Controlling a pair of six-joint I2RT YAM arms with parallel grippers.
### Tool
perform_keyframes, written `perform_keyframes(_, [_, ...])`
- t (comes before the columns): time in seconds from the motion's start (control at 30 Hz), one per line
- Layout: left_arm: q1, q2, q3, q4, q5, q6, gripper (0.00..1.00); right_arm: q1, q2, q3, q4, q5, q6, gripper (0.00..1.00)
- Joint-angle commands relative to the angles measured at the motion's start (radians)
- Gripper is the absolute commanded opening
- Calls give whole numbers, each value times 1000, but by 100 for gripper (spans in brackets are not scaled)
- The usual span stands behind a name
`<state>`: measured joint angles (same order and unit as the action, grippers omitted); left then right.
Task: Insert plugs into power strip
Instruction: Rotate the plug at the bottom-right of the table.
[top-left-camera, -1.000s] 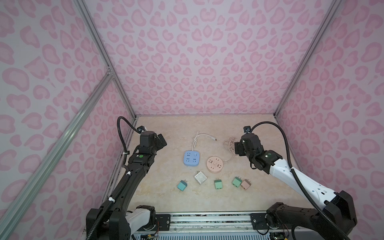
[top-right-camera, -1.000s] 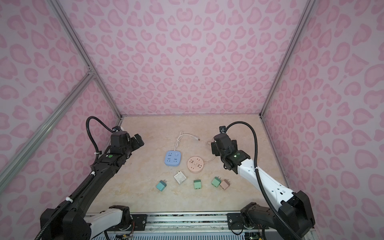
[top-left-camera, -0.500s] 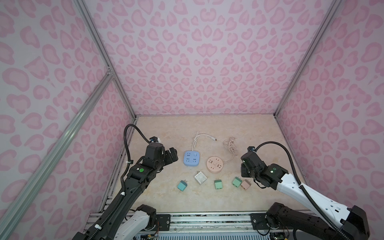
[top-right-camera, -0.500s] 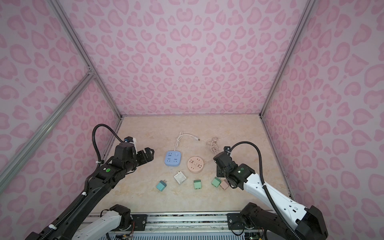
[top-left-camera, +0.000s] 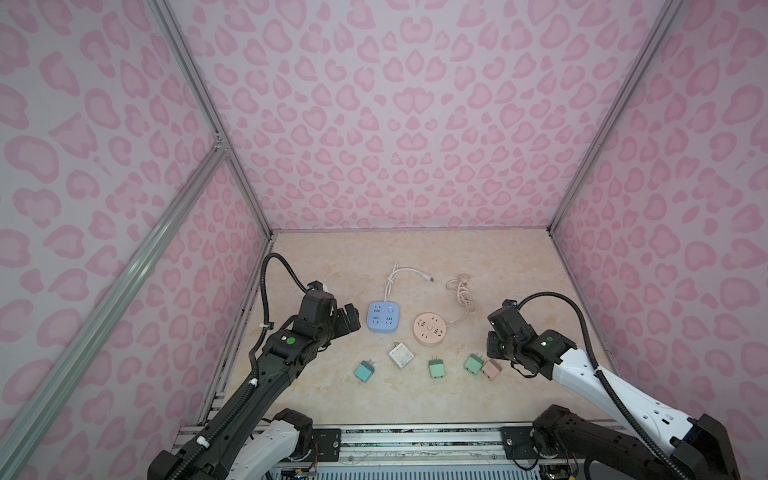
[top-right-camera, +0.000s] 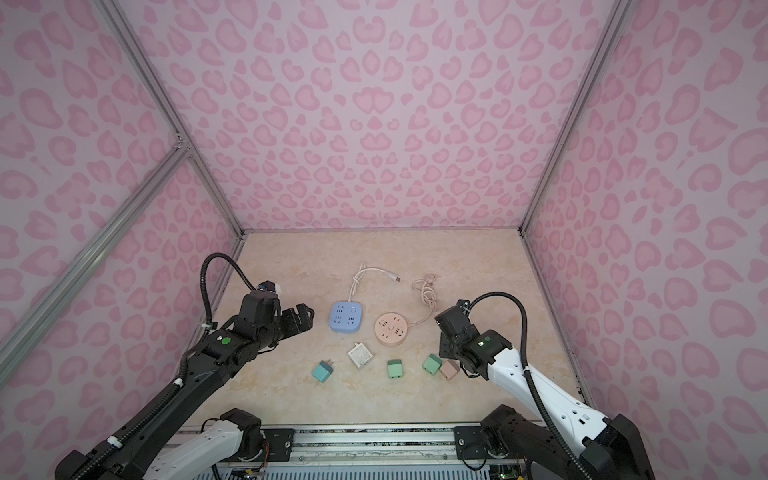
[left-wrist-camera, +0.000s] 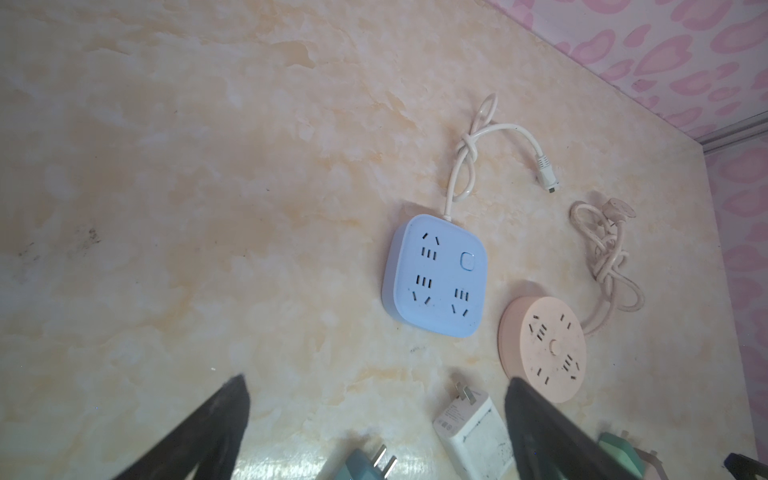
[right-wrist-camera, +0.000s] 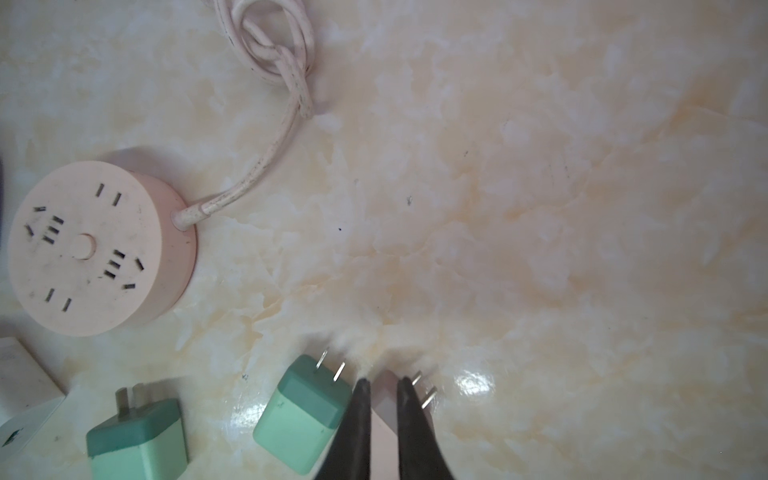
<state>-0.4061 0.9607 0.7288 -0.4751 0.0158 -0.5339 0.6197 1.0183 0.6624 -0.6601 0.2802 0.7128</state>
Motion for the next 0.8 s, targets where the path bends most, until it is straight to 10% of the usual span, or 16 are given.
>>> perform_keyframes(0.0, [-8, 11, -7, 47, -7, -11, 98, -11, 10, -10, 21, -33, -4, 9])
perform_keyframes(0.77, [-33, 51, -9, 67, -7, 2, 97, -26, 35, -11, -6, -45, 20, 0])
